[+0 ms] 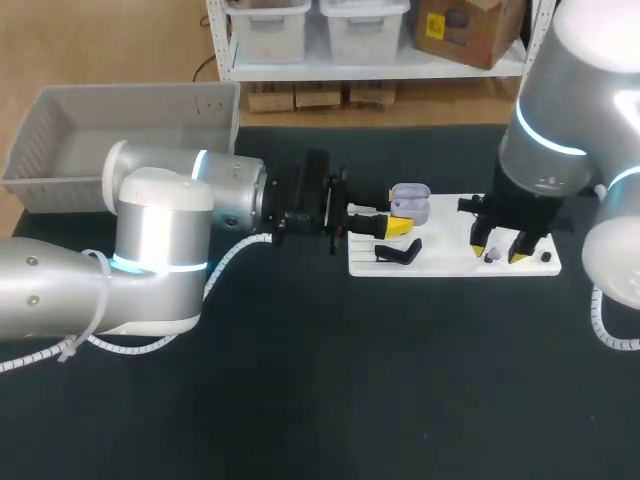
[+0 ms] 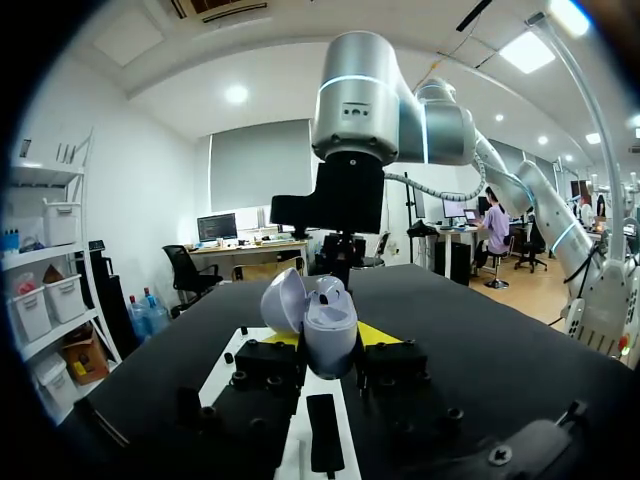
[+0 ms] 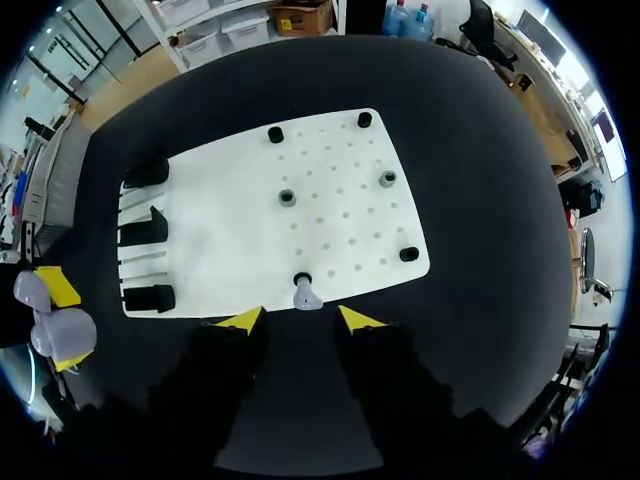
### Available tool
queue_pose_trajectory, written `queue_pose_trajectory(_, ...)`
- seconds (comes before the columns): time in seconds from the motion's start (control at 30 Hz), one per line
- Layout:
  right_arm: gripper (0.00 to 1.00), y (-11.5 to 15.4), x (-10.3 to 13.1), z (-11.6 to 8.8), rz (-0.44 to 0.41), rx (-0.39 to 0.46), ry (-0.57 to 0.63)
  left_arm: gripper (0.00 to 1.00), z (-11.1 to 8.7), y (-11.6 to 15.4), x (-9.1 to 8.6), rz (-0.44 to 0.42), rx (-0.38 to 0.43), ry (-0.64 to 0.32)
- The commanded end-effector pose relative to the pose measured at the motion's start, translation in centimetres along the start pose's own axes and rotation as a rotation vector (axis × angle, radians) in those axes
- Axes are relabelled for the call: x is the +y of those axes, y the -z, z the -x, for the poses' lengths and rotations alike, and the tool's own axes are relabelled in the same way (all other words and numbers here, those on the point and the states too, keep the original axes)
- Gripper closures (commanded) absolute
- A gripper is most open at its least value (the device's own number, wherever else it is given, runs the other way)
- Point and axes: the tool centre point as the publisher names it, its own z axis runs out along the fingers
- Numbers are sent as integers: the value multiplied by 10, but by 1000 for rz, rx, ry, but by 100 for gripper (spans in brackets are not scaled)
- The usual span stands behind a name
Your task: Pick up each earbud case from the left stands, insert the matching earbuds, close the lid, and place the case in the box.
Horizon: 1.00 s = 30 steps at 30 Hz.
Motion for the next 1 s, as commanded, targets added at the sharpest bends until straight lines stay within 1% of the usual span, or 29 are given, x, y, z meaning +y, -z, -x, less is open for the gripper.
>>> queue_pose_trajectory(0.03,58,-3,1,2,-2,4,-4,100,0,0,-1,5,-1,-3)
queue_pose_trajectory(0.23,62,-9,-3,7,-18,13,-41,100,0,0,-1,5,-1,-3)
queue_pose_trajectory(0.57,69,-15,-2,10,-15,17,-55,100,0,0,-1,5,-1,-3)
queue_pose_trajectory(1.0,71,-17,-3,11,-40,4,-58,100,0,0,-1,5,-1,-3)
